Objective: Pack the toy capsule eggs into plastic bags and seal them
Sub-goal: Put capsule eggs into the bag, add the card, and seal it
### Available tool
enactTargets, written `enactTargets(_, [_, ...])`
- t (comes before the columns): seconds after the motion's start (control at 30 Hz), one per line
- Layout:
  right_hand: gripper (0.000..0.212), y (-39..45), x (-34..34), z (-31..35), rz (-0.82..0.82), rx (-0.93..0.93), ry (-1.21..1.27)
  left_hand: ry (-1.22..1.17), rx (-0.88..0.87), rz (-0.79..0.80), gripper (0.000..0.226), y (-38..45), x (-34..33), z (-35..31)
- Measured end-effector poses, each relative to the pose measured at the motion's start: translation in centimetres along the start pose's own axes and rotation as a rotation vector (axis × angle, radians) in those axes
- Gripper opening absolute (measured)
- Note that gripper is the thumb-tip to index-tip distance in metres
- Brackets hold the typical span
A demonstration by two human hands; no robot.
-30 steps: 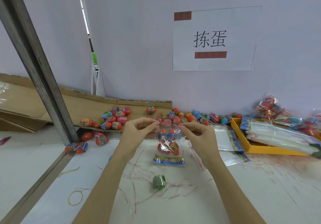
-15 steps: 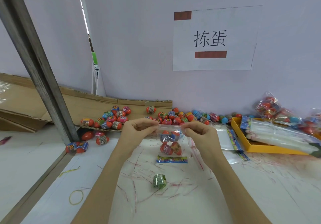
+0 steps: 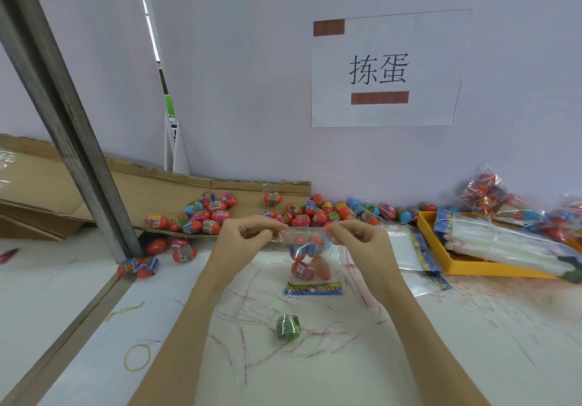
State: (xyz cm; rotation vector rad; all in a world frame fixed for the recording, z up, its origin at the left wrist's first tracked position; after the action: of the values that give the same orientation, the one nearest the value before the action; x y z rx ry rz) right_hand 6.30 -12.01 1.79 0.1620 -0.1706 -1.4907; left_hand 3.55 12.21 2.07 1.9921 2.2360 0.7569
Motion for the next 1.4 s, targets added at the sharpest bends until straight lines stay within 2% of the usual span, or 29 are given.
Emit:
enactTargets(0.1, [0.011, 0.0, -0.1, 0.1, 0.018, 0.033, -0.103, -0.066, 0.038, -0.008, 0.014, 0.1, -0.3, 0.0])
enactTargets(0.23, [0.014, 0.0, -0.3, 0.1, -0.008, 0.065, -0.125, -0.024, 0.031, -0.022, 0.017, 0.3, -0.8, -0.1])
enactTargets(0.37, [0.019, -0.2, -0.5, 0.4, 0.024, 0.118, -0.123, 0.052, 0.003, 0.066, 0.034, 0.2, -1.1, -0.4])
enactTargets(0.5, [0.022, -0.7, -1.4, 0.7, 0.17, 0.127, -0.087, 0.074, 0.01, 0.158, 0.029, -0.1, -2.8, -1.4])
enactTargets(0.57, [0.025, -0.8, -1.8, 0.7, 0.149, 0.147, -0.066, 0.062, 0.059, 0.171, 0.02, 0.2, -3.3, -1.2])
enactTargets(0.63, [0.034, -0.8, -1.6, 0.5, 0.024, 0.172, -0.143, 0.048, 0.107, 0.061, 0.008, 0.4, -3.0, -0.8])
enactTargets(0.7, [0.034, -0.6, -0.9, 0.1, -0.061, 0.202, -0.406, -0.04, 0.17, -0.081, 0.005, 0.6, -2.3, -0.2])
enactTargets(0.77, [0.03, -0.3, -0.8, -0.6, 0.013, 0.171, -0.639, -0.159, 0.225, -0.163, 0.007, 0.7, -1.7, 0.3])
enactTargets(0.87, [0.035, -0.5, -1.5, -1.0, 0.128, 0.133, -0.704, -0.216, 0.252, -0.2, 0.01, 0.7, -1.4, 0.4])
enactTargets(0.93, [0.043, -0.7, -1.7, -0.3, 0.093, 0.199, -0.608, -0.302, 0.293, -0.161, 0.013, 0.8, -1.4, 0.2])
enactTargets(1.0, [0.042, -0.7, -1.6, 0.0, 0.029, 0.19, -0.409, -0.482, 0.353, -0.038, 0.014, 0.7, -1.9, -0.1])
enactTargets(1.07, [0.034, -0.4, -1.3, -0.2, 0.015, 0.063, -0.075, -0.546, 0.371, 0.138, 0.011, 0.4, -2.8, -0.6])
enactTargets(1.17, [0.027, -0.6, -1.6, -0.5, 0.116, -0.2, 0.373, -0.407, 0.285, 0.314, 0.01, -0.2, -4.1, -1.0])
enactTargets(1.27, [0.028, -0.4, -1.2, -0.5, 0.201, -0.359, 0.54, -0.243, 0.232, 0.277, 0.01, -0.2, -4.2, -0.9])
enactTargets(1.4, [0.036, 0.1, -0.4, -0.1, 0.265, -0.343, 0.735, -0.223, 0.213, 0.305, 0.009, -0.2, -4.1, -1.0])
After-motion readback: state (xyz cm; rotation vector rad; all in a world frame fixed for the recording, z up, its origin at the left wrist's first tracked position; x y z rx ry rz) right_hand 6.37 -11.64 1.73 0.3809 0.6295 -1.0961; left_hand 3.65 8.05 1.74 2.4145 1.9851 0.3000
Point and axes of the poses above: each hand's wrist, its own y-axis towards the middle knuckle, its own x-axis out of the back of the hand, z = x × y, the point moved 3 cm from there along y, towards the middle knuckle, and after that the axes turned 2 degrees about y, right-handed, at the moved point
